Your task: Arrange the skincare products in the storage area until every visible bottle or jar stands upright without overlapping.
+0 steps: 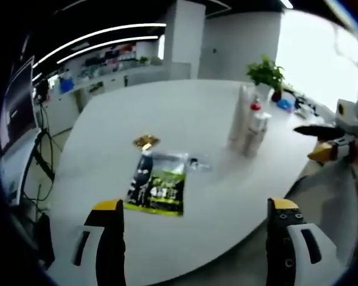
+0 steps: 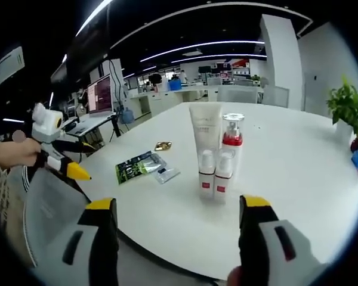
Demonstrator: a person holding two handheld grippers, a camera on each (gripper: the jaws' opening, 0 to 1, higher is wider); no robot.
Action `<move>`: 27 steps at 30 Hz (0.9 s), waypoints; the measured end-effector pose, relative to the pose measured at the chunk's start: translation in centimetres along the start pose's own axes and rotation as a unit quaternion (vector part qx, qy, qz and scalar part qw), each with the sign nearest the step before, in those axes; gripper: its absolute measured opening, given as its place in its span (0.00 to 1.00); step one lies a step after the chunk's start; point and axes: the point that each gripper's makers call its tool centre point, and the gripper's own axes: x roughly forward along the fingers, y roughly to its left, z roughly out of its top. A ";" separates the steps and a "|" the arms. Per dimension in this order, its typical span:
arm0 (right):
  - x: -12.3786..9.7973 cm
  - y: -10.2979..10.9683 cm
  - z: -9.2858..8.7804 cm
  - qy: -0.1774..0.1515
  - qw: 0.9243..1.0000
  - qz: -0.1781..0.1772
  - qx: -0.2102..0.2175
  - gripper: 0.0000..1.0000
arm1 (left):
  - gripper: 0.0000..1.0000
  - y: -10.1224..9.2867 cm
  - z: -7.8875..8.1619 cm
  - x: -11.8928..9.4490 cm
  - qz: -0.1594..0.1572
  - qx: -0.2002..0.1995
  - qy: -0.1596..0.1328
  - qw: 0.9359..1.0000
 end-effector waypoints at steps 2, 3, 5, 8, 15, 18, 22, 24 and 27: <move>0.0 0.1 0.0 0.000 1.000 -0.001 -0.005 0.84 | 0.97 0.4 -0.3 0.4 0.003 0.005 0.008 1.000; 0.0 0.1 0.0 0.000 1.000 -0.001 -0.006 0.84 | 0.97 0.5 -0.4 0.6 0.003 0.006 0.011 1.000; 0.0 0.1 0.0 0.000 1.000 -0.001 -0.005 0.84 | 0.97 0.8 -0.6 1.0 0.004 0.011 0.019 1.000; -0.1 -0.1 0.0 -0.001 1.000 -0.002 0.001 0.84 | 0.97 1.1 -0.9 1.5 0.005 0.012 0.028 1.000; 0.2 0.0 -0.3 0.012 1.000 0.001 -0.005 0.84 | 0.97 1.3 -0.8 3.6 -0.001 0.013 0.037 0.999; 0.3 0.1 -0.5 0.018 1.000 0.004 -0.008 0.84 | 0.97 1.7 -1.0 4.6 -0.001 0.005 0.042 0.999; 0.4 0.2 -0.7 0.025 1.000 0.005 -0.010 0.84 | 0.97 2.3 -1.3 5.5 0.003 0.006 0.048 0.999; 0.4 0.1 -0.8 0.029 1.000 0.005 -0.010 0.83 | 0.97 2.9 -1.6 6.0 0.006 0.005 0.054 0.998; 0.5 0.1 -1.0 0.034 0.999 0.004 -0.009 0.83 | 0.97 3.6 -2.1 6.7 0.011 0.007 0.065 0.998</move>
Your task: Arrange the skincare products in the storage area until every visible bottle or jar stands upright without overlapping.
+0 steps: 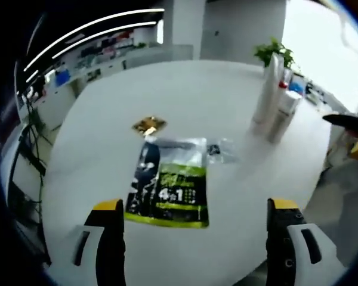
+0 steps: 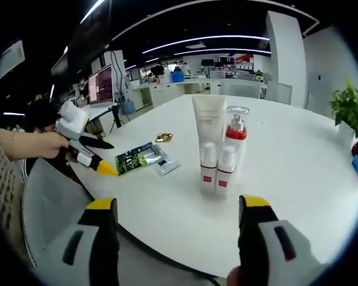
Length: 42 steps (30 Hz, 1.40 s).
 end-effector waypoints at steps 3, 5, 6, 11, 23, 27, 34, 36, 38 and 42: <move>0.1 -0.1 -0.2 0.006 1.000 -0.001 0.001 0.83 | 0.97 1.0 -0.3 0.9 0.007 0.007 0.011 1.000; 0.1 -0.1 -0.3 0.010 1.000 -0.002 0.001 0.83 | 0.97 1.6 -0.5 1.4 0.011 0.008 0.020 1.000; 0.2 -0.1 -0.4 0.012 1.000 -0.002 0.001 0.83 | 0.97 2.0 -0.5 1.8 0.012 0.009 0.025 1.000; 0.3 -0.2 -0.7 0.022 1.000 -0.004 0.000 0.83 | 0.97 3.1 -0.1 3.3 0.011 0.003 0.037 0.999; 0.5 -0.6 -1.2 0.038 0.999 -0.013 0.005 0.83 | 0.97 3.3 -0.1 5.6 0.002 0.003 0.063 0.998; 0.5 -0.6 -1.3 0.042 0.999 -0.015 0.005 0.83 | 0.97 3.6 -0.1 5.7 0.005 0.011 0.063 0.998; 0.6 -0.6 -1.4 0.046 0.999 -0.015 0.004 0.82 | 0.82 3.6 -0.1 5.2 0.006 0.033 0.065 0.997; 0.6 -0.6 -1.4 0.047 0.999 -0.015 0.003 0.82 | 0.76 3.3 0.1 5.1 0.003 0.038 0.060 0.998; 0.6 -0.6 -1.4 0.047 0.999 -0.015 0.001 0.82 | 0.71 3.2 0.1 5.0 0.004 0.034 0.060 0.998; 0.6 -0.5 -1.5 0.050 0.999 -0.015 -0.005 0.81 | 0.53 3.3 0.7 4.6 0.011 0.045 0.052 0.998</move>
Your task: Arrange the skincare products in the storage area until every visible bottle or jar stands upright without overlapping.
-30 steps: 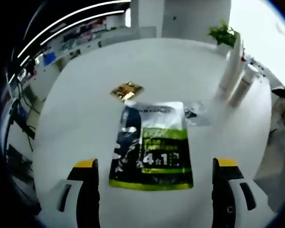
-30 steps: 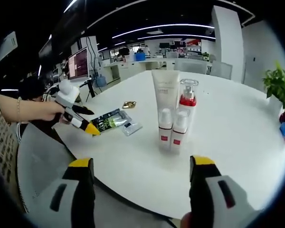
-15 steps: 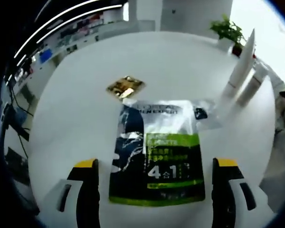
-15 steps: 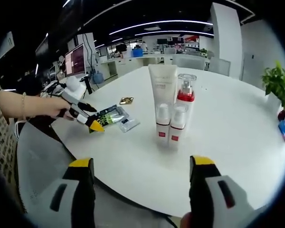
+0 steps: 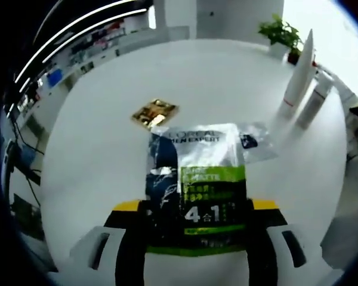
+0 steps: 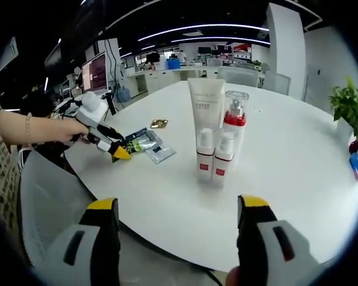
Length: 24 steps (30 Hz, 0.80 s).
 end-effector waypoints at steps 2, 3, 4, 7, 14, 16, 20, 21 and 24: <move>0.0 0.0 0.0 0.002 1.000 -0.001 -0.003 0.81 | 0.53 0.1 -0.1 0.2 0.004 0.002 0.004 1.000; 0.0 0.0 -0.1 0.002 1.000 0.000 -0.005 0.81 | 0.52 0.1 -0.2 0.3 0.003 0.000 0.004 1.000; 0.0 0.1 0.0 0.002 1.000 0.001 -0.006 0.81 | 0.51 0.1 -0.2 0.3 0.002 0.001 0.004 1.000; 0.0 0.2 -0.1 0.004 1.000 0.002 -0.008 0.81 | 0.14 0.0 -0.1 0.1 0.006 0.018 -0.006 1.000; 0.0 0.1 -0.1 0.004 1.000 0.002 -0.008 0.81 | 0.09 0.3 -0.6 -0.7 0.022 -0.021 -0.012 0.999; 0.1 0.2 -0.1 0.005 1.000 0.003 -0.006 0.81 | 0.08 0.2 -0.7 -1.1 0.022 -0.030 -0.016 0.999; 0.1 0.3 0.0 0.003 1.000 0.006 -0.005 0.81 | 0.08 -0.2 -0.3 -2.0 0.014 -0.061 -0.035 0.997; 0.1 0.4 0.0 0.003 1.000 0.009 -0.004 0.81 | 0.08 -0.4 -0.1 -2.3 0.011 -0.066 -0.038 0.997; 0.0 1.4 0.2 0.001 0.999 0.042 0.020 0.78 | 0.08 -1.4 0.6 -3.2 -0.002 -0.074 -0.055 0.996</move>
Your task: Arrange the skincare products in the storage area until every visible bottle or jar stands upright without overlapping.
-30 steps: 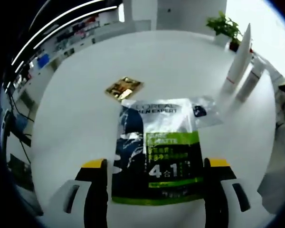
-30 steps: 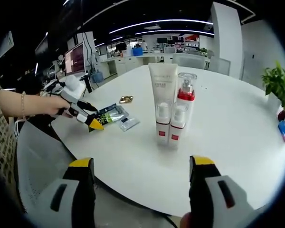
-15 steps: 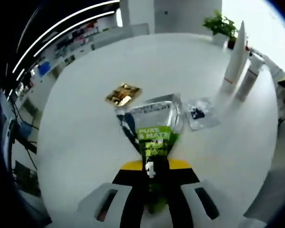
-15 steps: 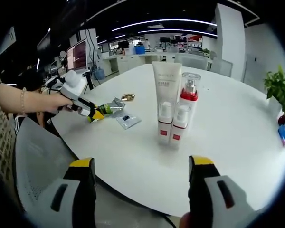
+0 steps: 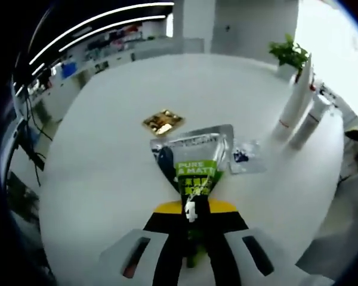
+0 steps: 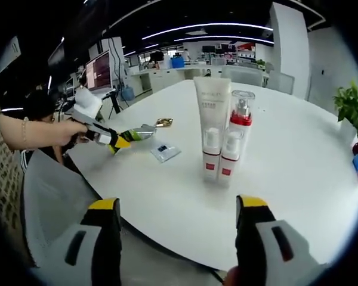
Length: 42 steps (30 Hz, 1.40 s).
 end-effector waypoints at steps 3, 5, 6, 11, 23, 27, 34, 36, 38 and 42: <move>0.0 0.3 1.4 -0.031 0.999 0.017 0.028 0.77 | 0.08 -1.8 1.3 -0.8 -0.030 -0.007 -0.029 0.999; 0.1 0.5 2.5 -0.056 0.997 0.026 0.056 0.76 | 0.08 -2.5 2.0 -1.6 -0.035 -0.010 -0.041 0.998; 0.3 0.7 3.1 -0.072 0.994 0.031 0.080 0.75 | 0.08 -2.8 2.3 -2.0 -0.039 -0.012 -0.047 0.998; 1.2 2.9 4.5 -0.087 0.991 0.061 0.081 0.72 | 0.08 -4.7 4.7 -4.0 -0.067 -0.025 -0.091 0.993; 0.7 6.1 12.4 -0.193 0.958 0.155 0.144 0.65 | 0.09 -11.5 9.5 -9.4 -0.161 -0.005 -0.180 0.970; 0.7 6.2 13.5 -0.206 0.952 0.162 0.157 0.63 | 0.09 -12.2 9.8 -10.2 -0.170 0.000 -0.185 0.968; 0.9 6.5 14.9 -0.226 0.943 0.170 0.177 0.60 | 0.10 -14.2 9.3 -11.1 -0.180 0.034 -0.185 0.965; 0.9 6.5 15.1 -0.230 0.941 0.171 0.180 0.58 | 0.10 -14.7 9.1 -11.2 -0.185 0.038 -0.183 0.965; 0.9 6.5 15.2 -0.233 0.939 0.170 0.186 0.55 | 0.11 -15.3 9.0 -11.5 -0.193 0.046 -0.186 0.962; 0.7 5.5 14.8 -0.241 0.937 0.154 0.202 0.29 | 0.11 -15.7 8.9 -11.6 -0.200 0.043 -0.188 0.960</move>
